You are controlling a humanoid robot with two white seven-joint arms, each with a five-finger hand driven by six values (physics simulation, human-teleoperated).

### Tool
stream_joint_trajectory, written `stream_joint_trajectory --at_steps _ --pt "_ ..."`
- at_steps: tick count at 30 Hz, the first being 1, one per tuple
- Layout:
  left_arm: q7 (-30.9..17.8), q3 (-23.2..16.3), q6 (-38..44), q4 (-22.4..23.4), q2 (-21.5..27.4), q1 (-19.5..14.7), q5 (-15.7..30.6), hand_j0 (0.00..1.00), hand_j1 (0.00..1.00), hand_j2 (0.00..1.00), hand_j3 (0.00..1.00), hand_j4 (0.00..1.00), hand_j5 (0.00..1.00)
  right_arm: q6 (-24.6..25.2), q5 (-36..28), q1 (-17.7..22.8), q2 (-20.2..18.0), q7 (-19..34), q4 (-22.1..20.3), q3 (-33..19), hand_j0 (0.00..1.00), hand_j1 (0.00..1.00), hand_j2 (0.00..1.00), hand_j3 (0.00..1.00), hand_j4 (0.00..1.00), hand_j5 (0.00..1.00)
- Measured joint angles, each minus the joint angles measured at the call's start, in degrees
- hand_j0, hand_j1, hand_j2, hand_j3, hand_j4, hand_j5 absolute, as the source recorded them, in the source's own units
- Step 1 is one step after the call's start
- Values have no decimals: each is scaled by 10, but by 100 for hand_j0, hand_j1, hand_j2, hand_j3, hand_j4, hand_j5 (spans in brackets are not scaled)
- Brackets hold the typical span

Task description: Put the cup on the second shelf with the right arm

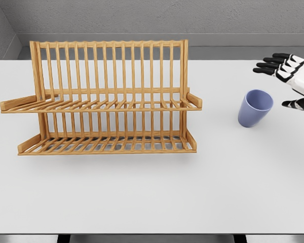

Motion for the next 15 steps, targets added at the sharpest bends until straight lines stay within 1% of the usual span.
stream_joint_trajectory --at_steps 4,6,7,8,10,11,12,13,14,15 --pt "0 0 0 0 0 0 0 100 100 100 100 100 100 0 -9 6 -4 -4 7 -2 100 100 100 100 100 100" --pt "0 0 0 0 0 0 0 100 100 100 100 100 100 0 -19 16 -17 -5 13 -3 100 100 100 100 100 100" --pt "0 0 0 0 0 0 0 100 100 100 100 100 100 0 -22 13 -22 0 15 -4 100 100 100 100 100 100" --pt "0 0 0 0 0 0 0 100 100 100 100 100 100 0 -25 7 -25 25 17 -5 100 100 100 100 100 100" --pt "0 0 0 0 0 0 0 100 100 100 100 100 100 0 -28 -2 -24 117 20 -18 100 100 100 100 100 100" --pt "0 0 0 0 0 0 0 100 100 100 100 100 100 0 -30 -18 -18 164 25 -23 100 100 100 100 100 100" --pt "0 0 0 0 0 0 0 100 100 100 100 100 100 0 -31 -28 -12 200 38 -26 100 100 100 100 100 100" --pt "0 0 0 0 0 0 0 100 100 100 100 100 100 0 -31 -44 -6 225 55 -27 100 100 100 100 100 100" --pt "0 0 0 0 0 1 0 100 100 100 100 100 100 0 -32 -69 1 244 73 -22 100 100 100 100 100 100" --pt "0 0 0 0 0 0 0 100 100 100 100 100 100 -2 -28 -113 9 257 90 -10 100 100 100 100 100 100"
